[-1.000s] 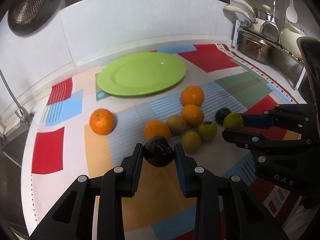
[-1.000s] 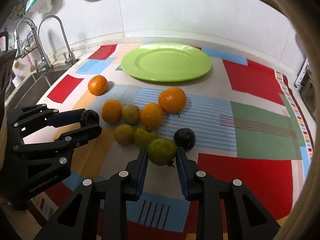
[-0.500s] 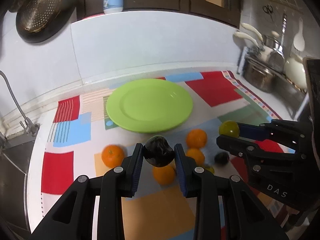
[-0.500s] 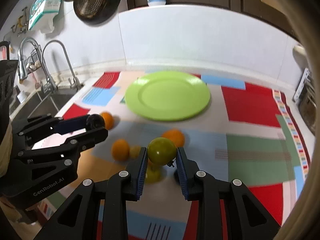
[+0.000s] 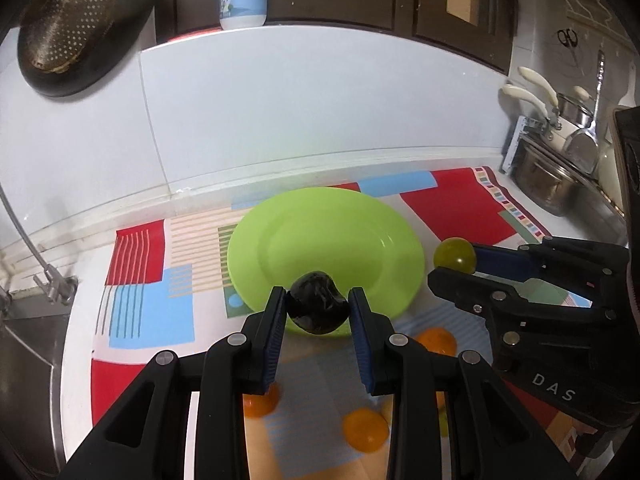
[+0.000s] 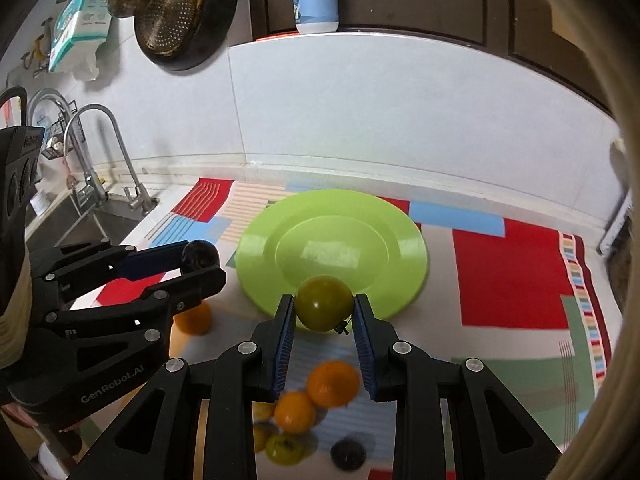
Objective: Organize fruits
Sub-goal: 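Carry both fruits onto the green plate and open both tools, then withdraw both open tools from the plate back toward the fruit cluster, then grasp a small yellow fruit with the left tool while the right tool grasps a dark plum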
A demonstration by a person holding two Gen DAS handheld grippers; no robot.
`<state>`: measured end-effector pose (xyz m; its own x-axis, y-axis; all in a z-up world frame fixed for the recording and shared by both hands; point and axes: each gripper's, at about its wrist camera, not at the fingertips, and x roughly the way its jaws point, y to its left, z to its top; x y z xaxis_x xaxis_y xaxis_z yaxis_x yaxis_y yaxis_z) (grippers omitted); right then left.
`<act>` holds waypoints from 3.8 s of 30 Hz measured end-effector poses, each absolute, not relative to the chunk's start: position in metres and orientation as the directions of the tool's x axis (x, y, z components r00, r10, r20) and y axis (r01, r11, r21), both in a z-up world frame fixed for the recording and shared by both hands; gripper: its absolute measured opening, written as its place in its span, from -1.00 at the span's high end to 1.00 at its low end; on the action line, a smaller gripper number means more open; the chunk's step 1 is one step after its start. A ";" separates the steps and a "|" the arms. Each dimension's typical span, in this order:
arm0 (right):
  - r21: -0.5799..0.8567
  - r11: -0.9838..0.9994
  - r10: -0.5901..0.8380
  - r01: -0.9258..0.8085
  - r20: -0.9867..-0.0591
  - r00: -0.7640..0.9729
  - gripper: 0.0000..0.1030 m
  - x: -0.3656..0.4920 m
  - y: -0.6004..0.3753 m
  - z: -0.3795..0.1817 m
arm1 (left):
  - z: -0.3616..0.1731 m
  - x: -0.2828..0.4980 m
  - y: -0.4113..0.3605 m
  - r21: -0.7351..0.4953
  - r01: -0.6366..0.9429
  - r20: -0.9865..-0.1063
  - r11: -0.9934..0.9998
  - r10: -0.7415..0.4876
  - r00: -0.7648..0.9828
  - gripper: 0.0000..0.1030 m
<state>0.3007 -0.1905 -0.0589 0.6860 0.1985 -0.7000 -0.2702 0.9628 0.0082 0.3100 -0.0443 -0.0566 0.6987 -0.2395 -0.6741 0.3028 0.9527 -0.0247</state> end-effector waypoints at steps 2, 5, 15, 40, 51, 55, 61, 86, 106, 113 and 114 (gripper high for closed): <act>0.013 0.962 0.203 -0.274 -0.707 0.678 0.42 0.314 -0.194 -0.063 | -0.058 0.318 -0.044 -0.022 0.301 -0.677 0.953 -0.236 0.697 0.39; 0.024 0.961 0.208 -0.276 -0.722 0.660 0.42 0.330 -0.194 -0.068 | -0.063 0.330 -0.046 -0.021 0.303 -0.692 0.953 -0.232 0.684 0.39; 0.078 0.960 0.222 -0.267 -0.795 0.565 0.42 0.376 -0.198 -0.097 | -0.087 0.367 -0.052 -0.037 0.308 -0.750 0.951 -0.230 0.620 0.39; 0.055 0.971 0.183 -0.231 -0.795 0.579 0.16 0.377 -0.198 -0.108 | -0.083 0.352 -0.038 -0.026 0.270 -0.733 0.963 -0.202 0.649 0.20; 0.047 0.973 0.186 -0.224 -0.731 0.657 0.16 0.312 -0.184 -0.074 | -0.043 0.302 -0.024 -0.055 0.250 -0.658 0.967 -0.223 0.719 0.00; 0.058 0.973 0.196 -0.222 -0.709 0.677 0.16 0.291 -0.185 -0.051 | -0.033 0.283 -0.024 -0.040 0.250 -0.634 0.967 -0.218 0.742 -0.12; 0.058 0.977 0.190 -0.206 -0.680 0.708 -0.03 0.272 -0.195 -0.034 | -0.028 0.257 -0.024 -0.035 0.258 -0.618 0.965 -0.224 0.754 -0.15; -0.044 0.980 0.120 -0.193 -0.643 0.756 -0.03 0.199 -0.216 -0.040 | -0.039 0.182 -0.048 0.069 0.387 -0.571 0.920 -0.282 0.771 -0.19; -0.066 0.969 0.109 -0.236 -0.747 0.656 -0.03 0.196 -0.220 -0.094 | -0.096 0.179 -0.074 0.099 0.522 -0.668 0.847 -0.333 0.666 -0.02; -0.058 0.971 0.104 -0.234 -0.776 0.623 -0.03 0.203 -0.223 -0.110 | -0.115 0.186 -0.083 0.095 0.551 -0.711 0.829 -0.331 0.621 0.09; -0.059 0.971 0.102 -0.234 -0.779 0.619 -0.03 0.204 -0.223 -0.112 | -0.116 0.187 -0.084 0.096 0.552 -0.714 0.828 -0.329 0.618 0.09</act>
<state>0.2042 -0.2229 -0.1120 0.6190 0.1015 -0.7788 -0.2336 0.9705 -0.0592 0.1872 -0.0837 -0.1161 0.6181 -0.3295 -0.7138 0.5524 0.8280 0.0961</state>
